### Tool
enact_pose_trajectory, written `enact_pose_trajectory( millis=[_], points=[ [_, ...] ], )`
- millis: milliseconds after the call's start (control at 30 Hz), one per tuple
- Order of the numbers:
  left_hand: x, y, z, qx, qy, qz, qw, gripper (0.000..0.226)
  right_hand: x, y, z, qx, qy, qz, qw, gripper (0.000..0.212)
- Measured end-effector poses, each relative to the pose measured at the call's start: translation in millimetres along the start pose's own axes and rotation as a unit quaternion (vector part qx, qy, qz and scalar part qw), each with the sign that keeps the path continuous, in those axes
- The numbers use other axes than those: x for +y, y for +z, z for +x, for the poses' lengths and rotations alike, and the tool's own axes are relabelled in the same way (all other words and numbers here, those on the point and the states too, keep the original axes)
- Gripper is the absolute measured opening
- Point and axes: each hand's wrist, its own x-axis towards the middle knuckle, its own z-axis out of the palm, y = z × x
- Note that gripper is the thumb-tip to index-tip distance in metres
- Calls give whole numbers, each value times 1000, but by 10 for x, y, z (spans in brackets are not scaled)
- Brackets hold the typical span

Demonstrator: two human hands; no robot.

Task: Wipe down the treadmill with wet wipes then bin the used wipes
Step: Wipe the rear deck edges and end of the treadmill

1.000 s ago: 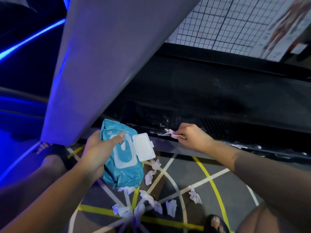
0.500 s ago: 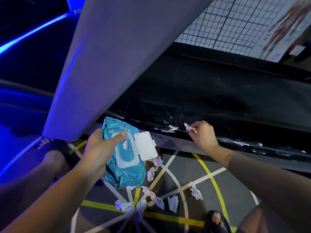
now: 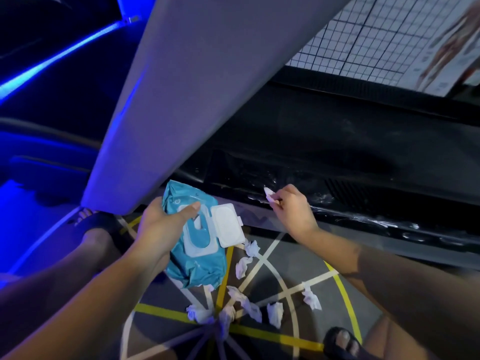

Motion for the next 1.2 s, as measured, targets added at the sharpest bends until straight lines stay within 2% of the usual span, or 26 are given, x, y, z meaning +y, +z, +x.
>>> enact_pose_trajectory(
  millis=[133, 233, 300, 400, 600, 700, 833, 933, 1033, 1200],
  points=[
    [2, 43, -1, -10, 7, 5, 1000, 29, -38, -225, 65, 43, -15, 38, 998, 14],
    [-9, 49, -11, -13, 10, 3, 1000, 28, 72, -480, 204, 95, 53, 59, 992, 17],
    [-8, 39, -28, -16, 9, 5, 1000, 22, 221, -559, 260, 68, 94, 38, 993, 23],
    [15, 33, -83, -33, -3, -6, 999, 11, 315, -471, 284, 4, 96, 20, 995, 19],
    [17, 46, -72, -37, -5, -6, 999, 18, 127, -146, 391, -25, -13, 9, 1000, 15],
    [3, 36, -61, -33, -9, 1, 999, 12, 91, -61, 387, -30, -88, -12, 996, 10],
    [-30, -15, -3, -19, -12, 10, 1000, 14, 233, -24, 303, -1, -283, -123, 951, 20],
    [-67, -34, 36, -11, -6, 13, 1000, 15, 383, -88, 230, -25, -366, -173, 914, 35],
    [-105, -47, 60, -9, -12, 12, 1000, 25, 478, -143, 200, -38, -383, -206, 900, 39],
    [-104, -12, 45, -2, -10, -8, 1000, 28, 521, -209, 181, -41, -398, -243, 883, 14]
  ],
)
